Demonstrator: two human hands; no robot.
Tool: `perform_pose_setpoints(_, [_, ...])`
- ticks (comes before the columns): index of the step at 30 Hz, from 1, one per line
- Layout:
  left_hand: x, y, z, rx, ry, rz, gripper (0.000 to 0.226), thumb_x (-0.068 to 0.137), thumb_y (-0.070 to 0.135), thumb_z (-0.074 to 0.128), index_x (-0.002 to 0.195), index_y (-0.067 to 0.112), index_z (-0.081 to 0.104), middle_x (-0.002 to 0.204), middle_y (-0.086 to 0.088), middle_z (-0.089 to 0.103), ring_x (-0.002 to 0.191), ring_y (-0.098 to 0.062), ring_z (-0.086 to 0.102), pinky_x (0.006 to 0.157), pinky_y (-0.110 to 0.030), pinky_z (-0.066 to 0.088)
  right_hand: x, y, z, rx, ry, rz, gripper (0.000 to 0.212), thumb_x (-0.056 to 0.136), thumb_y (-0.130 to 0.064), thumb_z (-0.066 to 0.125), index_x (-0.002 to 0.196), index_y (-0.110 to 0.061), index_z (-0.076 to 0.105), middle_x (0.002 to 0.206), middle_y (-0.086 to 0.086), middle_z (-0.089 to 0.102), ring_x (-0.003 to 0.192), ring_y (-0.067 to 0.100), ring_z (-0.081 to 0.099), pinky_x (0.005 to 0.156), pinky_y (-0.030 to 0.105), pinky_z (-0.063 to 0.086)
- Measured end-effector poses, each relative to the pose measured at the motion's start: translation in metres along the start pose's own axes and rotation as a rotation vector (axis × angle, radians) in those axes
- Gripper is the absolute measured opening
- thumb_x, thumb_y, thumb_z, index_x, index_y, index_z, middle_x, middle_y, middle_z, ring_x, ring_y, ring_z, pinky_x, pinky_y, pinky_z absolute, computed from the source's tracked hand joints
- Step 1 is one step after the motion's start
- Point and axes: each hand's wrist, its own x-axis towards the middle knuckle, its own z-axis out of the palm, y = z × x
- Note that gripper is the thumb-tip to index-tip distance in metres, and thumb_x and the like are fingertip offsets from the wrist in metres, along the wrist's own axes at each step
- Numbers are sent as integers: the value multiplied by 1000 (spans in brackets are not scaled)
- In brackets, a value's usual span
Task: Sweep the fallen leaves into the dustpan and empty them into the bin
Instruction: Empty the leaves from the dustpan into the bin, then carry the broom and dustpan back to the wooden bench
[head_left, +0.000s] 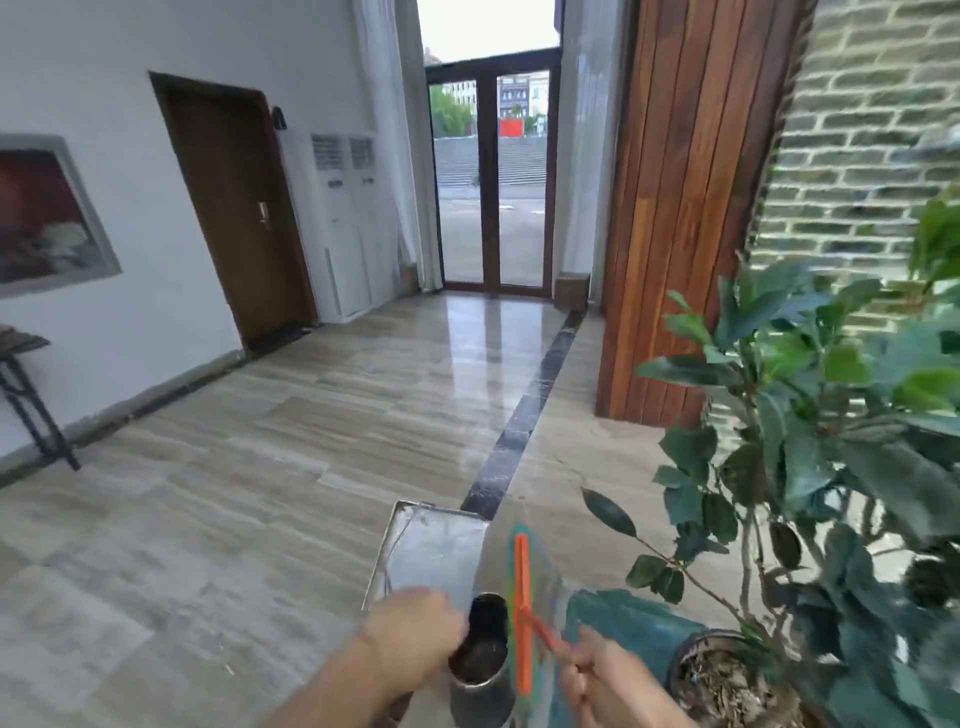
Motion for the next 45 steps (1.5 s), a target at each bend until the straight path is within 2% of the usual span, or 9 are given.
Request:
perform_pose_setpoints(6, [-76,-63,-141,-500,370,-379,21,75,6,49,57,13,40,61,-4,47,90,-36,62,61,-27,39,-109,-91,87,-8,-82,-213,23,98,-11,41,98,0,61,54,9,43,35,14,42,29,19,35])
perform_pose_setpoints(10, [-143,-121,-200,-601,548,-458,29,75,11,54,49,7,41,58,-15,54,79,-40,63,64,-34,49,-170,-140,131,-198,-76,-330,40,97,-40,40,100,-6,62,54,6,42,39,13,40,37,20,33])
perform_pose_setpoints(16, [-231,-167,-232,-718,613,-440,40,75,11,70,39,15,53,40,1,52,32,-23,46,38,-22,39,-253,-149,164,-269,-69,-447,87,66,-95,30,101,-16,41,63,3,44,49,15,37,51,27,29])
perform_pose_setpoints(20, [-269,-162,-244,-701,542,-268,43,77,13,75,42,13,49,39,-4,45,32,-23,40,41,-24,40,-295,-115,172,-431,112,-502,71,79,-71,60,121,-16,44,63,0,49,51,12,40,47,23,36])
perform_pose_setpoints(23, [-289,-145,-248,-663,477,-137,40,78,26,77,54,11,48,41,-8,43,33,-24,42,49,-25,43,-328,-79,168,-530,301,-547,43,97,-47,52,127,-17,43,57,-1,51,45,11,44,40,23,39])
perform_pose_setpoints(26, [-303,-112,-251,-627,455,2,49,78,36,76,54,12,40,42,-8,41,34,-24,41,51,-24,42,-372,-35,157,-770,578,-574,34,98,-47,48,111,-16,52,62,1,57,44,13,52,40,26,47])
perform_pose_setpoints(30, [-314,-60,-260,-572,440,163,54,78,46,74,50,15,40,38,-3,45,34,-20,46,51,-25,45,-430,17,134,-1108,960,-517,29,94,-52,51,93,-24,59,79,-2,70,67,12,66,65,34,59])
perform_pose_setpoints(38, [-362,98,-282,-535,441,535,63,77,65,63,42,16,46,40,0,46,39,-16,45,50,-25,39,-595,147,72,-846,1364,-511,20,89,-32,63,79,-16,65,74,0,70,69,15,64,51,20,44])
perform_pose_setpoints(45, [-440,260,-297,-538,278,873,57,77,59,67,50,14,46,43,-6,48,38,-21,49,46,-27,45,-745,269,43,-744,1721,-393,26,88,-37,63,80,-13,65,70,-3,65,71,18,60,62,32,46])
